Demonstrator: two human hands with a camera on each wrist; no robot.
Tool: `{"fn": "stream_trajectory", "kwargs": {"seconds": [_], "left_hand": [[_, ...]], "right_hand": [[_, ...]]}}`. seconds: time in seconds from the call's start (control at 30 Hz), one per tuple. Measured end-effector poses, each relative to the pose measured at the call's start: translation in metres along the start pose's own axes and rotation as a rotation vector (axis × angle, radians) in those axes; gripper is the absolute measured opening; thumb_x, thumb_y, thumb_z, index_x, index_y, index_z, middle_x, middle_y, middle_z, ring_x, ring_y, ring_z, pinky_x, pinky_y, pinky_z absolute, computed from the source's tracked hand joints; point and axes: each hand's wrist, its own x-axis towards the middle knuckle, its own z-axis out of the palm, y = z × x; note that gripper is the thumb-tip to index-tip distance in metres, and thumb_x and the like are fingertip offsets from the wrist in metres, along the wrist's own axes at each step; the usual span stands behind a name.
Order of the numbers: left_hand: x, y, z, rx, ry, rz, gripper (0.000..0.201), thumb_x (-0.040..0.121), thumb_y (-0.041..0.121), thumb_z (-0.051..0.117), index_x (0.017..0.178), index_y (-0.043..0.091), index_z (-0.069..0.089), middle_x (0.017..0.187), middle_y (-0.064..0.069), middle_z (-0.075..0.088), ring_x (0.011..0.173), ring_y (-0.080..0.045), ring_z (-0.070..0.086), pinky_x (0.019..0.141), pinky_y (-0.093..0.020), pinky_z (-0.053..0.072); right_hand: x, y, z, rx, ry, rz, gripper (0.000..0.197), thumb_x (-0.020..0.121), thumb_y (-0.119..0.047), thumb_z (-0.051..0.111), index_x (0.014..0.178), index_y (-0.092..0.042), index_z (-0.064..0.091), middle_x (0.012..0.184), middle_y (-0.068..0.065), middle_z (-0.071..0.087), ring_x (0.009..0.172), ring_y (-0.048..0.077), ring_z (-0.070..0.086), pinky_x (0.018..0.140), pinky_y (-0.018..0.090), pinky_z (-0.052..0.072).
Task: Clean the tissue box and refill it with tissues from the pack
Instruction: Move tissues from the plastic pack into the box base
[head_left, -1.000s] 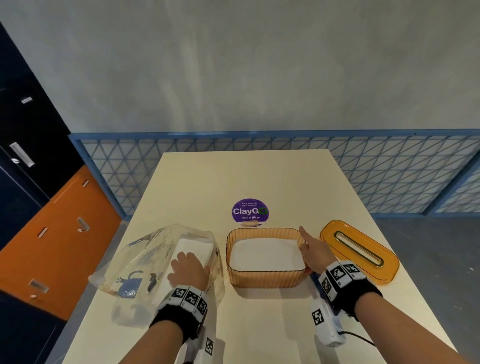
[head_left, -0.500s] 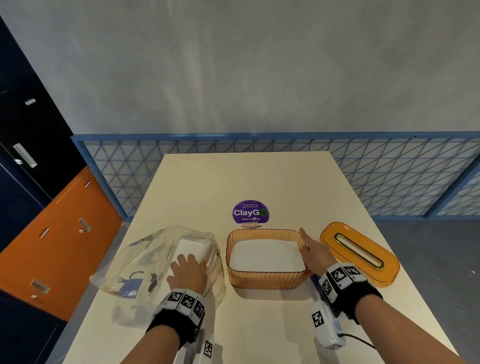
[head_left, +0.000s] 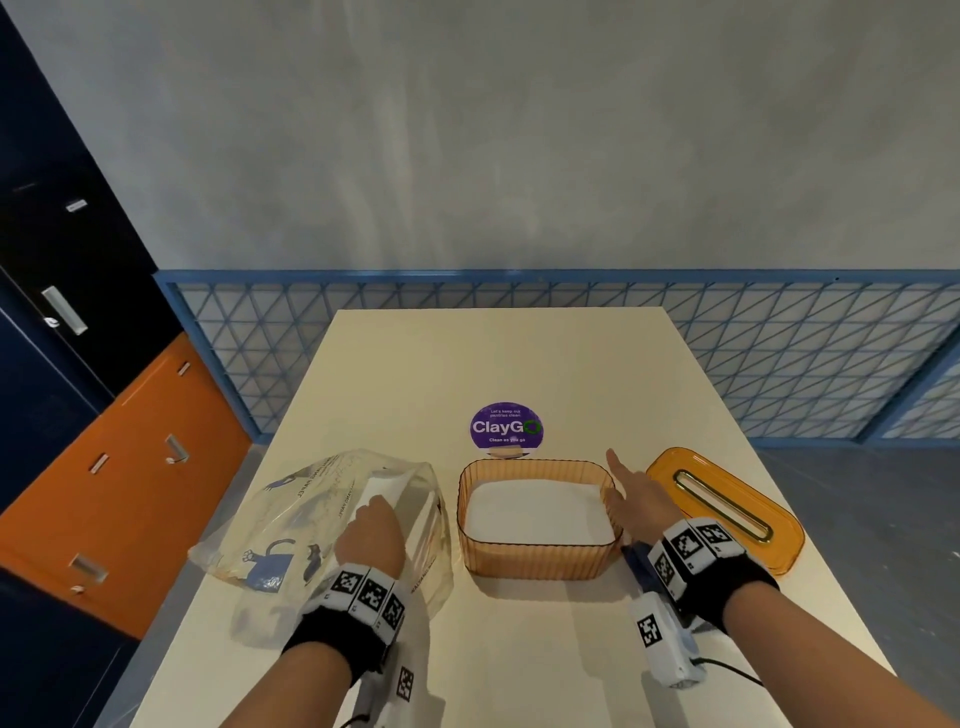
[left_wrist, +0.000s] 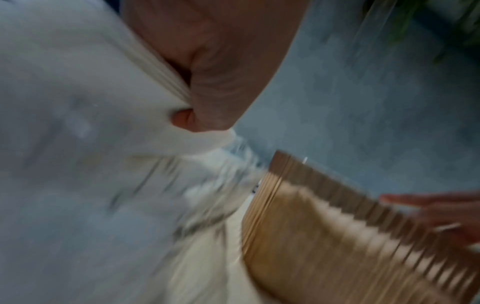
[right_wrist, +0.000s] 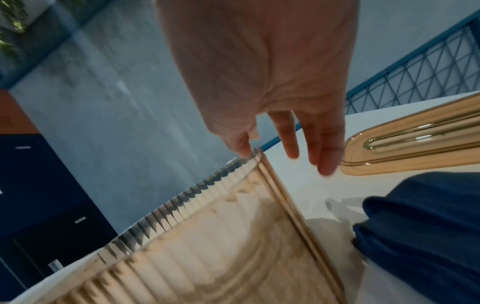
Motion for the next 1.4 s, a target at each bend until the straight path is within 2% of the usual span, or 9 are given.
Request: {"fn": "stream_trajectory", "kwargs": {"seconds": [0.17,0.3,0.4,0.53,0.67,0.8,0.93,1.13,1.4], "left_hand": [[-0.034,0.006,-0.056,-0.209,0.252,0.04,0.025,0.094,0.004,0.035,0.115,0.008,0.049,0.106,-0.009,0.062,0.09,-0.027,0.061,0.065,-0.031,0.041],[-0.054,0.029,-0.067,-0.368,0.463,0.345,0.047,0.088,0.0,0.042,0.131,0.017,0.049,0.12,-0.008,0.061,0.099,-0.029,0.06,0.076,-0.035,0.048],[-0.055,0.045,-0.055,-0.338,0.517,0.621,0.057,0.074,-0.008,0.052,0.123,0.02,0.06,0.124,-0.013,0.063,0.11,-0.032,0.062,0.089,-0.043,0.051],[-0.057,0.053,-0.035,-0.352,0.363,0.787,0.051,0.085,0.026,0.035,0.136,0.037,0.034,0.147,-0.005,0.04,0.139,-0.017,0.023,0.108,-0.05,0.032],[-0.06,0.053,-0.033,-0.862,0.253,0.666,0.061,0.083,0.056,0.041,0.139,0.039,0.024,0.155,0.01,0.008,0.143,-0.005,0.004,0.109,-0.009,0.013],[-0.037,0.061,-0.037,-1.233,0.084,0.318,0.062,0.095,0.018,0.048,0.146,0.027,0.014,0.153,-0.002,0.02,0.142,-0.018,0.02,0.106,-0.027,0.023],[-0.013,0.064,-0.05,-1.455,-0.177,0.234,0.065,0.095,0.009,0.046,0.147,0.029,0.012,0.134,-0.009,0.045,0.111,-0.017,0.049,0.092,-0.033,0.04],[-0.017,0.065,-0.042,-1.313,-0.002,0.351,0.046,0.093,-0.001,0.041,0.134,0.021,0.04,0.121,-0.002,0.054,0.108,-0.016,0.053,0.077,-0.017,0.047],[-0.026,0.072,-0.01,-1.03,-0.02,0.357,0.053,0.097,0.003,0.034,0.146,0.019,0.023,0.12,0.005,0.045,0.109,-0.01,0.044,0.091,-0.018,0.032]], "right_hand": [[-0.011,-0.019,-0.011,0.277,0.352,-0.177,0.037,0.098,-0.024,0.042,0.133,-0.013,0.05,0.119,0.013,0.06,0.11,0.028,0.055,0.095,0.036,0.043],[-0.034,-0.072,-0.03,0.833,-0.099,-0.178,0.046,0.099,-0.042,0.034,0.116,-0.007,0.058,0.097,0.012,0.067,0.08,0.027,0.064,0.068,0.034,0.052],[-0.042,-0.095,-0.044,1.104,-0.382,-0.137,0.057,0.094,-0.055,0.034,0.115,-0.009,0.06,0.105,0.018,0.067,0.097,0.038,0.064,0.069,0.036,0.056],[-0.038,-0.094,-0.056,1.013,-0.283,-0.207,0.036,0.094,-0.016,0.05,0.125,0.002,0.054,0.111,0.017,0.064,0.091,0.028,0.062,0.073,0.032,0.05],[-0.043,-0.086,-0.075,0.76,-0.1,-0.325,0.027,0.09,-0.001,0.049,0.116,-0.004,0.055,0.116,0.016,0.062,0.099,0.029,0.06,0.084,0.037,0.049],[-0.05,-0.084,-0.089,0.497,-0.016,-0.431,0.022,0.093,-0.008,0.048,0.113,-0.012,0.056,0.113,0.008,0.062,0.102,0.025,0.058,0.087,0.037,0.047],[-0.052,-0.077,-0.088,0.559,0.005,-0.479,0.015,0.094,-0.009,0.049,0.102,-0.021,0.055,0.097,-0.005,0.061,0.09,0.014,0.056,0.075,0.022,0.045],[-0.041,-0.05,-0.053,0.758,0.114,-0.387,0.022,0.091,-0.004,0.053,0.093,-0.026,0.056,0.088,-0.003,0.059,0.085,0.017,0.055,0.079,0.031,0.046],[-0.024,-0.019,0.009,0.611,0.182,-0.103,0.027,0.089,-0.002,0.048,0.114,-0.011,0.054,0.111,0.011,0.061,0.099,0.022,0.054,0.085,0.033,0.045]]}}
